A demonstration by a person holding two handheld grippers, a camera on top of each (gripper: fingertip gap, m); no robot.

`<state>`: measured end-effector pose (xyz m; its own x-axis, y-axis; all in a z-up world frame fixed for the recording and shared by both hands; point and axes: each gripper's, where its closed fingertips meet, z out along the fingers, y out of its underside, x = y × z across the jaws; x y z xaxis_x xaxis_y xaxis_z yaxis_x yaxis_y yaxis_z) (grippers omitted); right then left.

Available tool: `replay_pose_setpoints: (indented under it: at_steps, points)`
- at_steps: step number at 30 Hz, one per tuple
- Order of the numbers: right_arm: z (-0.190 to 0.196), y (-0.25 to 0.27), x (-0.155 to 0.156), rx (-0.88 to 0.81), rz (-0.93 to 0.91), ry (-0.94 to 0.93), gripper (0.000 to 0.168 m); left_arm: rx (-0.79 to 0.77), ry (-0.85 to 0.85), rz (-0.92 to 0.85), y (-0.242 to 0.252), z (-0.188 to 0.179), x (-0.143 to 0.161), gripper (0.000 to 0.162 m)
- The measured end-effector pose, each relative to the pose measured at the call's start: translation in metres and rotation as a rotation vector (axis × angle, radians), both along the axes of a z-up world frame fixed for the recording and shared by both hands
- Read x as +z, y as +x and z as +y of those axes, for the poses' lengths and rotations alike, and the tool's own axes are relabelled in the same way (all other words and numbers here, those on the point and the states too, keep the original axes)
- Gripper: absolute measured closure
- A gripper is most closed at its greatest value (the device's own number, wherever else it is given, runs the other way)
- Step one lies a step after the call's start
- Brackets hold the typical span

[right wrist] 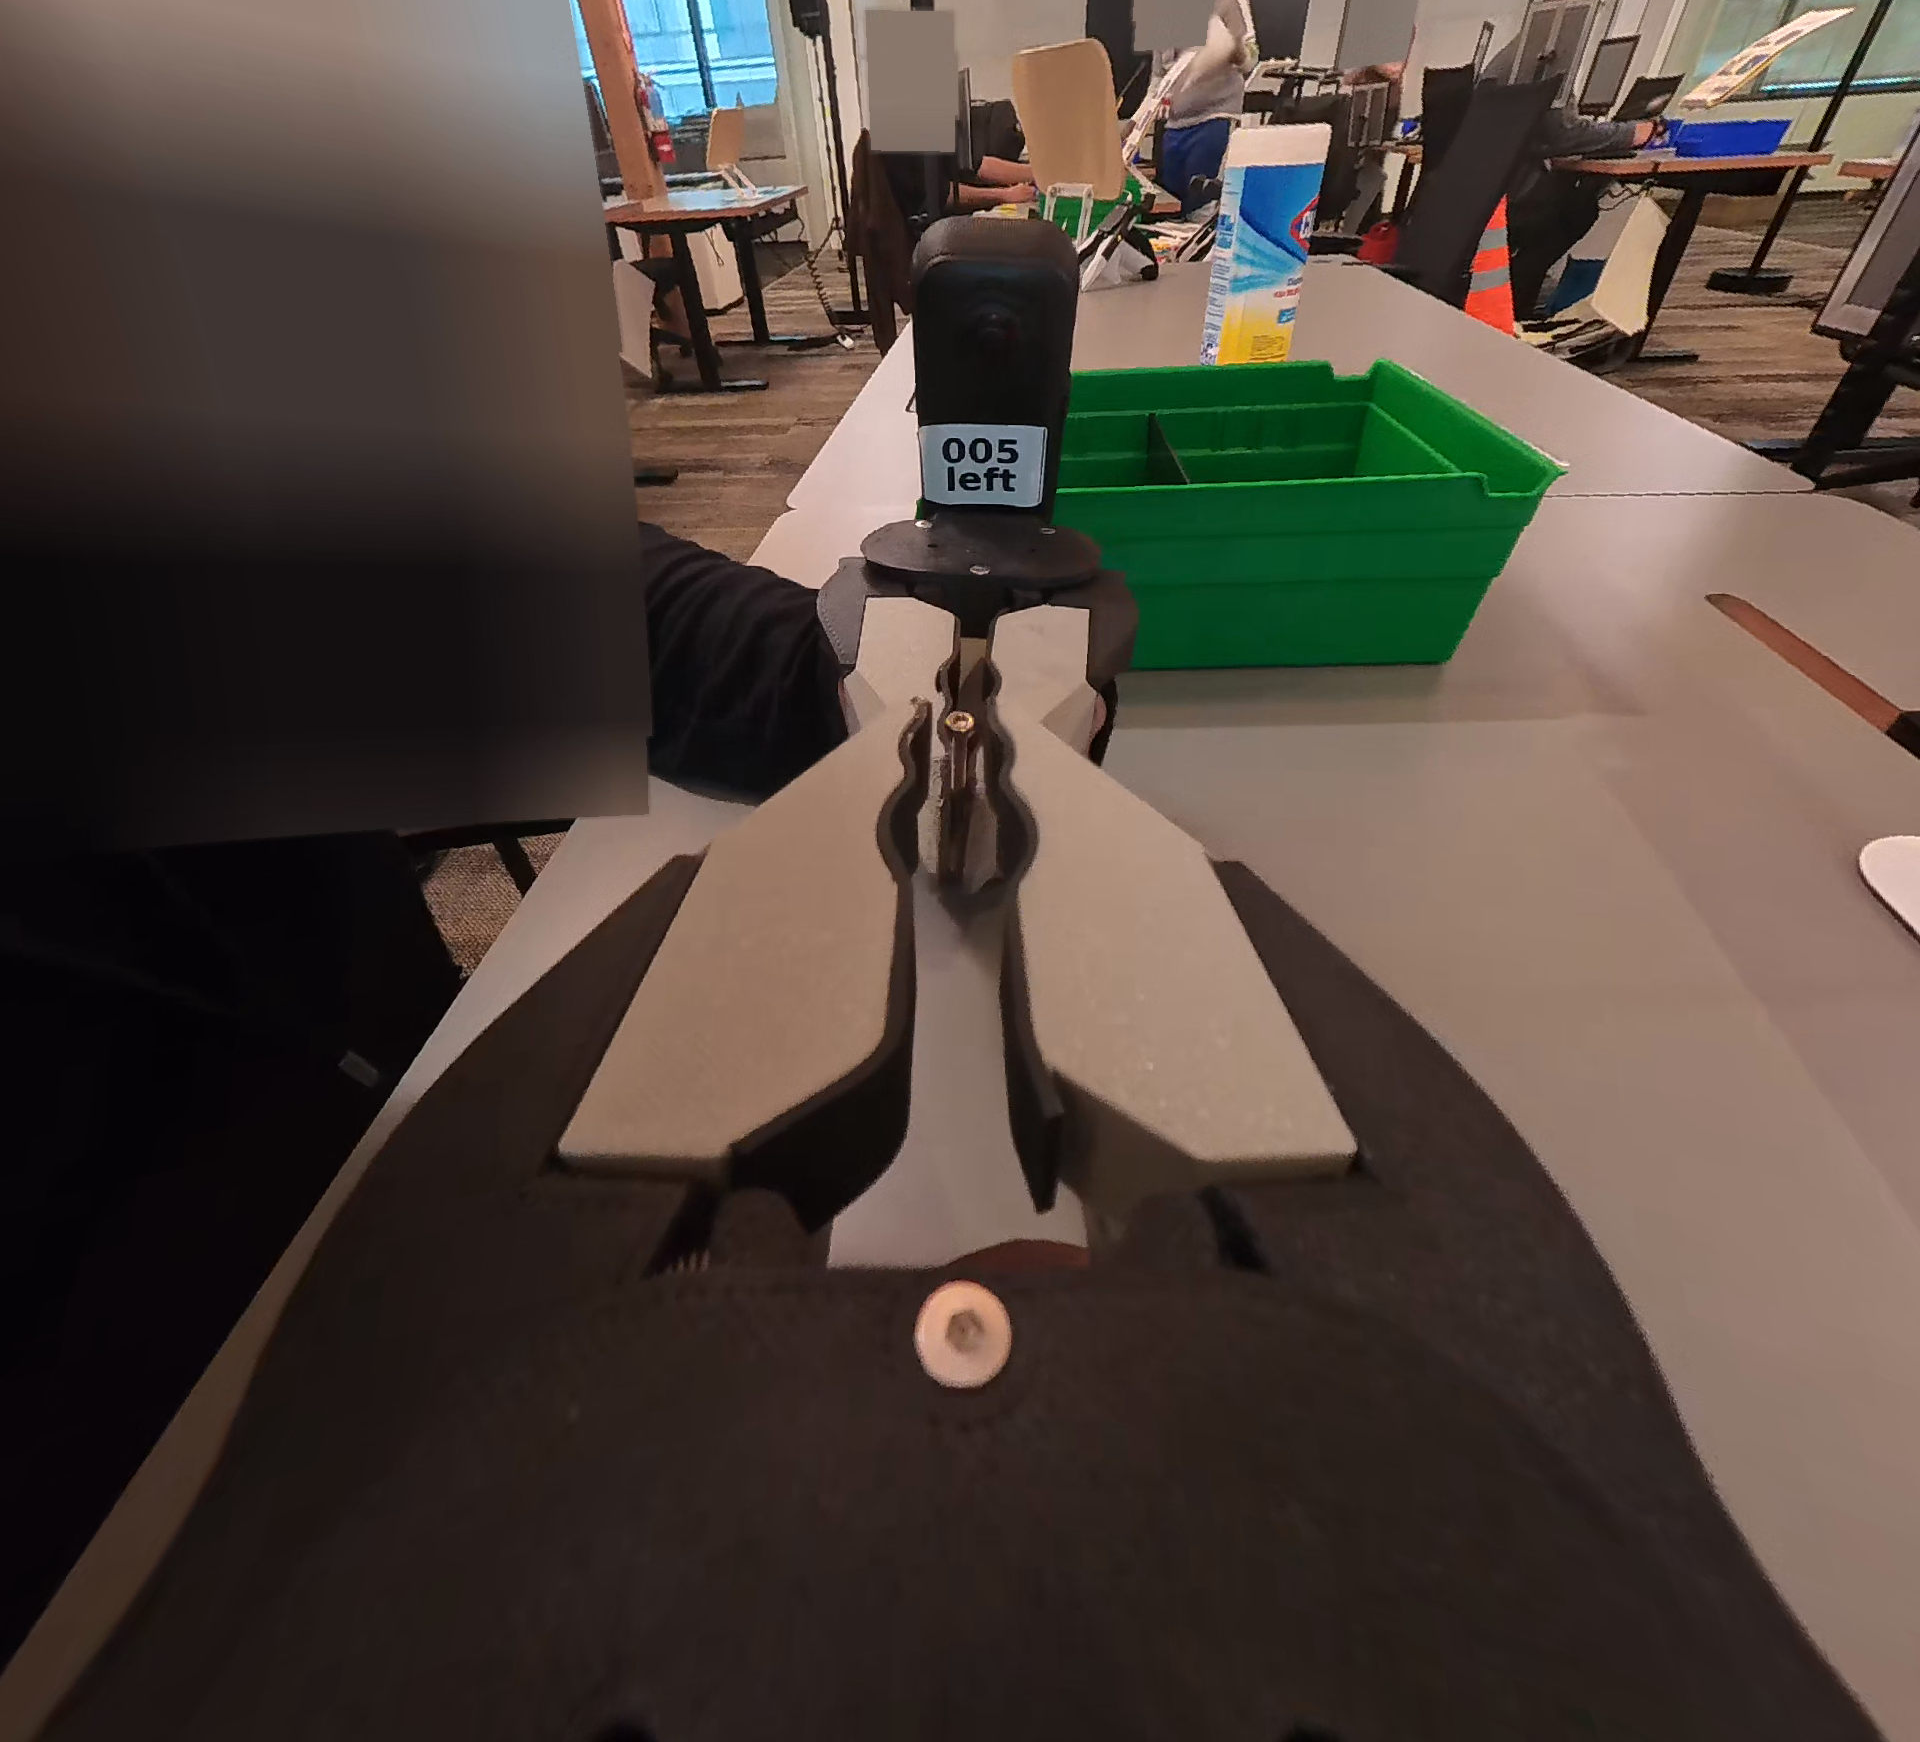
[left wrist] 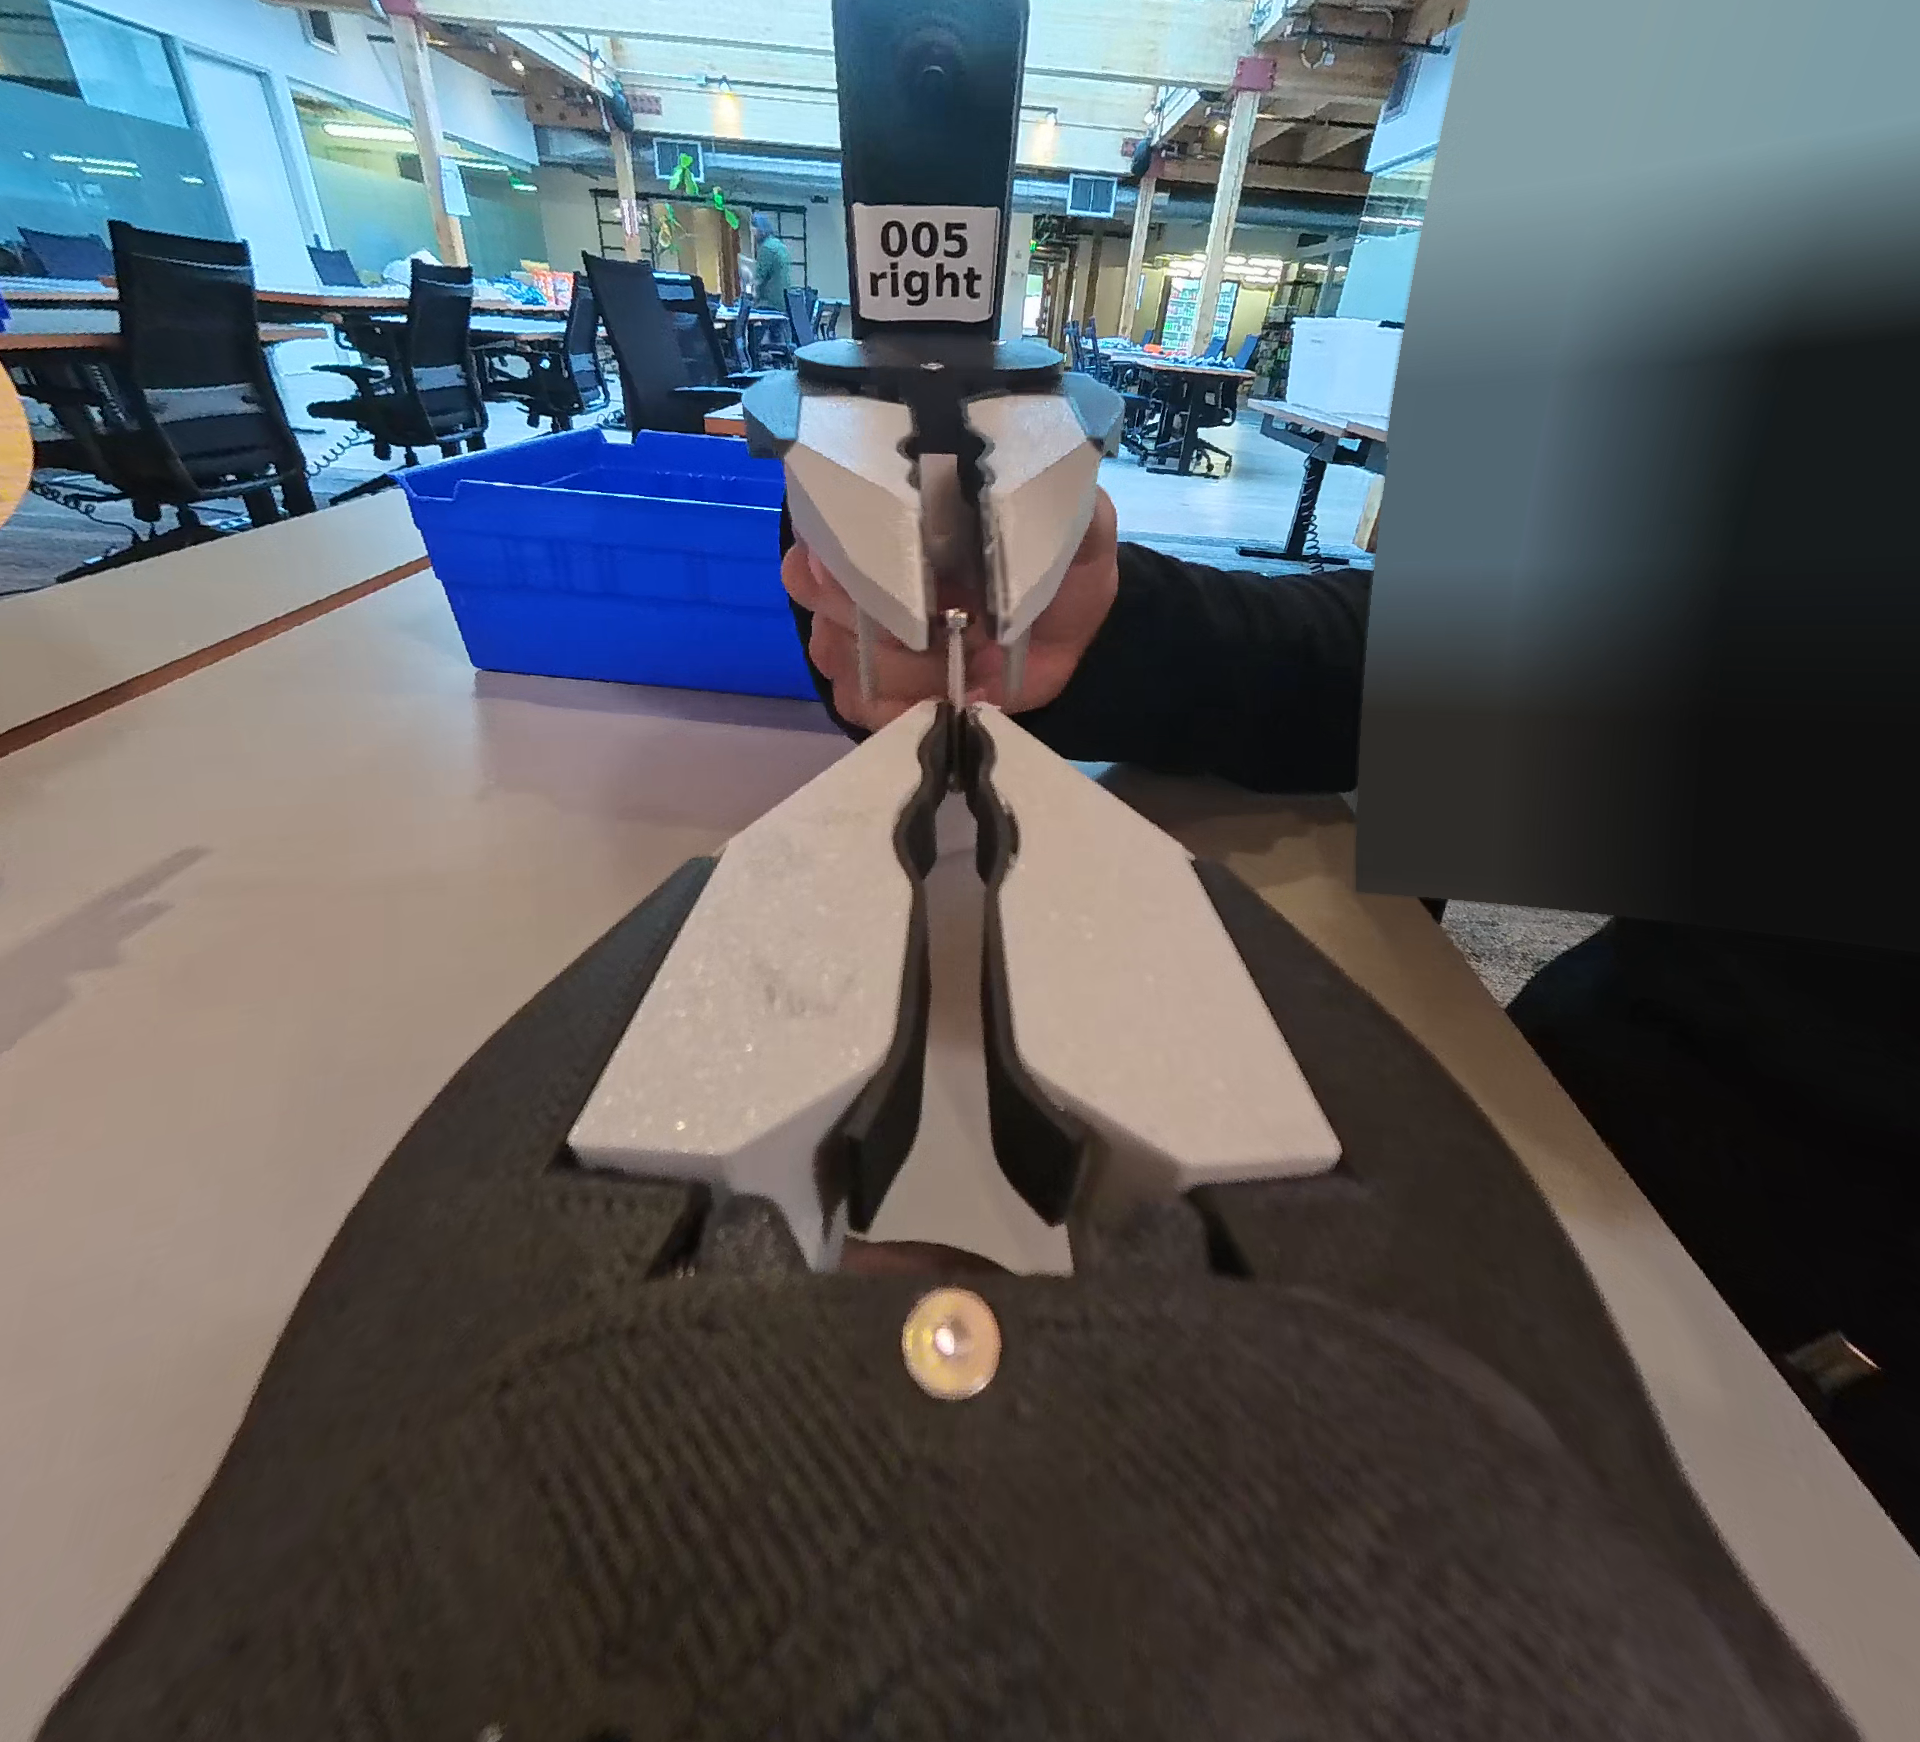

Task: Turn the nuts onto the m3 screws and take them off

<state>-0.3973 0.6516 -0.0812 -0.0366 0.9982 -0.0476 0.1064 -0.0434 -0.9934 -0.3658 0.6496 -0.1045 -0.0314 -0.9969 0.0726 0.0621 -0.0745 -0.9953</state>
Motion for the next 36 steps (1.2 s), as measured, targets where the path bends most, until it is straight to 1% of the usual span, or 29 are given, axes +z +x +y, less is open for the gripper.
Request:
replay_pose_setpoints:
  at_steps: [2,9,12,17,23,26,29,36]
  points:
    - [0.0,-0.001,-0.001,0.001,-0.005,0.0,0.166,-0.002,0.003,0.002,0.0,-0.001,0.0,0.162]
    - [0.002,-0.002,0.0,-0.047,-0.02,0.021,0.166,0.042,0.037,0.007,0.001,0.003,0.001,0.162]
    - [0.007,-0.001,-0.002,-0.127,-0.061,0.089,0.166,0.098,0.059,0.031,0.001,0.009,-0.001,0.162]
    - [0.014,0.001,-0.003,-0.25,-0.103,0.15,0.166,0.17,0.084,0.058,0.002,0.017,-0.003,0.162]
    - [0.025,0.003,-0.007,-0.446,-0.158,0.22,0.166,0.249,0.085,0.093,0.003,0.027,-0.007,0.162]
    - [0.027,0.005,-0.009,-0.503,-0.156,0.213,0.166,0.255,0.074,0.1,0.004,0.028,-0.009,0.162]
    - [0.028,0.006,-0.01,-0.521,-0.129,0.171,0.166,0.267,0.076,0.108,0.005,0.029,-0.01,0.162]
    - [0.034,0.009,-0.014,-0.622,-0.123,0.131,0.166,0.331,0.076,0.134,0.007,0.035,-0.015,0.162]
